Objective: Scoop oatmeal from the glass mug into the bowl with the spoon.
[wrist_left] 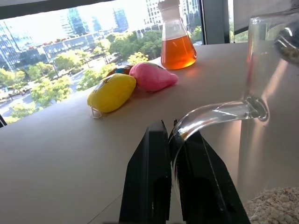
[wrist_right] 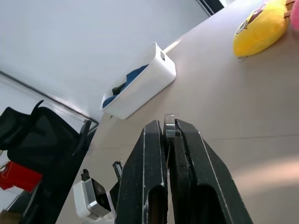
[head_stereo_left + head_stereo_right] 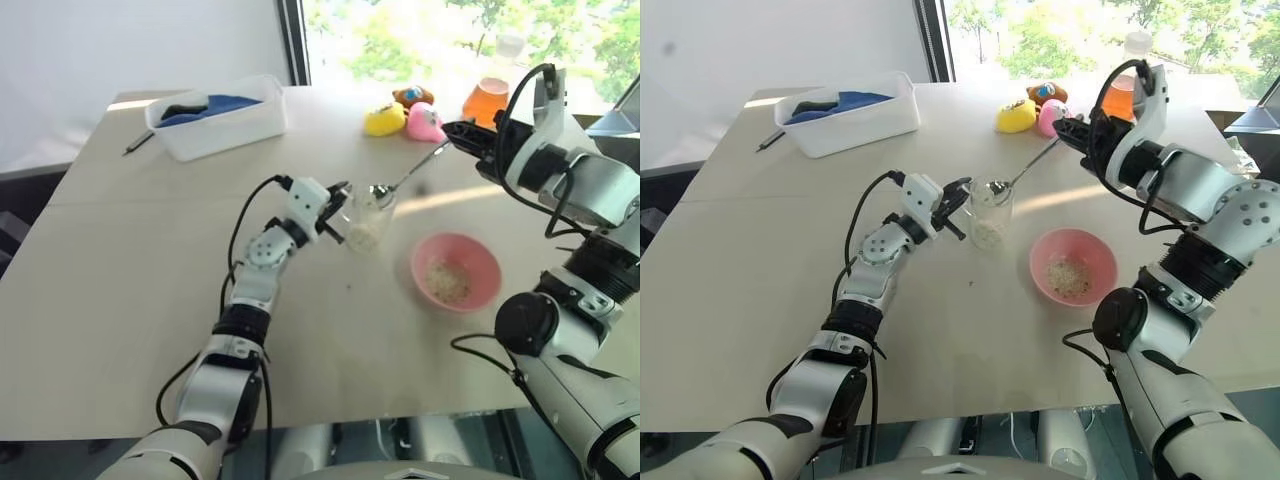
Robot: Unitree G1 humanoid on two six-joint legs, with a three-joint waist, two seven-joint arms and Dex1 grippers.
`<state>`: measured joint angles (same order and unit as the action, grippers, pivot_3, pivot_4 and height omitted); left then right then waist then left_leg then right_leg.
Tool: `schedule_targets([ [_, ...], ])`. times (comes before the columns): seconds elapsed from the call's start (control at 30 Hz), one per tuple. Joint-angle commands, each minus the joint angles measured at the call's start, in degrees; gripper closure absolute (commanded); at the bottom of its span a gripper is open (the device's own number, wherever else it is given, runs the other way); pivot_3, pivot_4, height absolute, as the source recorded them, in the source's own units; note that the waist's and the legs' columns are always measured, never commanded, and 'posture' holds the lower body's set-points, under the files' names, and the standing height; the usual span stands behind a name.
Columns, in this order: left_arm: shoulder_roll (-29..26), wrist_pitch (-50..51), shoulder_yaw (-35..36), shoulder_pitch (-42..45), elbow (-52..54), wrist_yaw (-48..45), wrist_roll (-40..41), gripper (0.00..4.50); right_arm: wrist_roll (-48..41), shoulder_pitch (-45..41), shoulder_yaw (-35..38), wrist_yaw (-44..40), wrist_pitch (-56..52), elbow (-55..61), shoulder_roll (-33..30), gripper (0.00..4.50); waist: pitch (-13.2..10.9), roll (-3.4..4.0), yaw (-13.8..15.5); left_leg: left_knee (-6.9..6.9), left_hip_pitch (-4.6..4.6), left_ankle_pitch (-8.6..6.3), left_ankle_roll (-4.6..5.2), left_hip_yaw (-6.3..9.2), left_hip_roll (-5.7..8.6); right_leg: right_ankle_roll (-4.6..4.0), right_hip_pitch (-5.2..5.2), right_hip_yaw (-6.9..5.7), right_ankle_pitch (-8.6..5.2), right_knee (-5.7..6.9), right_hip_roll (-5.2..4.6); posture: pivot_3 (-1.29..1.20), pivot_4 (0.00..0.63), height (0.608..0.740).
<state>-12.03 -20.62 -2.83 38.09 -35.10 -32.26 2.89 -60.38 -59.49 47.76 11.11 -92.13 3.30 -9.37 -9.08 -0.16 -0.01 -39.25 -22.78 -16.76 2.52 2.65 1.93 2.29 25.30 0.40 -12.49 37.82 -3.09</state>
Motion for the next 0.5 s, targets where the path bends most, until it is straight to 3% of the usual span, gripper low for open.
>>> schedule_targets([
  [0.03,0.3,-2.4,-0.2,1.2,-0.2,-0.2,-0.1,4.48,-2.7,-0.9,2.4,2.8,-0.4,1.8,-1.4,4.50,0.0,0.00,-0.2,0.00,0.00,-0.02,0.03,-0.01,0.00,0.00,0.02,0.01,0.00,0.03,0.01,0.00,0.150,0.740],
  [0.5,0.5,-3.8,-0.3,1.6,-3.1,-0.5,-0.2,4.48,-15.6,2.4,6.7,11.8,3.0,0.9,-2.8,4.50,0.0,0.00,-0.5,-0.03,0.01,-0.01,0.07,-0.21,-0.03,0.01,0.06,0.16,0.00,0.07,0.06,0.00,0.150,0.740],
])
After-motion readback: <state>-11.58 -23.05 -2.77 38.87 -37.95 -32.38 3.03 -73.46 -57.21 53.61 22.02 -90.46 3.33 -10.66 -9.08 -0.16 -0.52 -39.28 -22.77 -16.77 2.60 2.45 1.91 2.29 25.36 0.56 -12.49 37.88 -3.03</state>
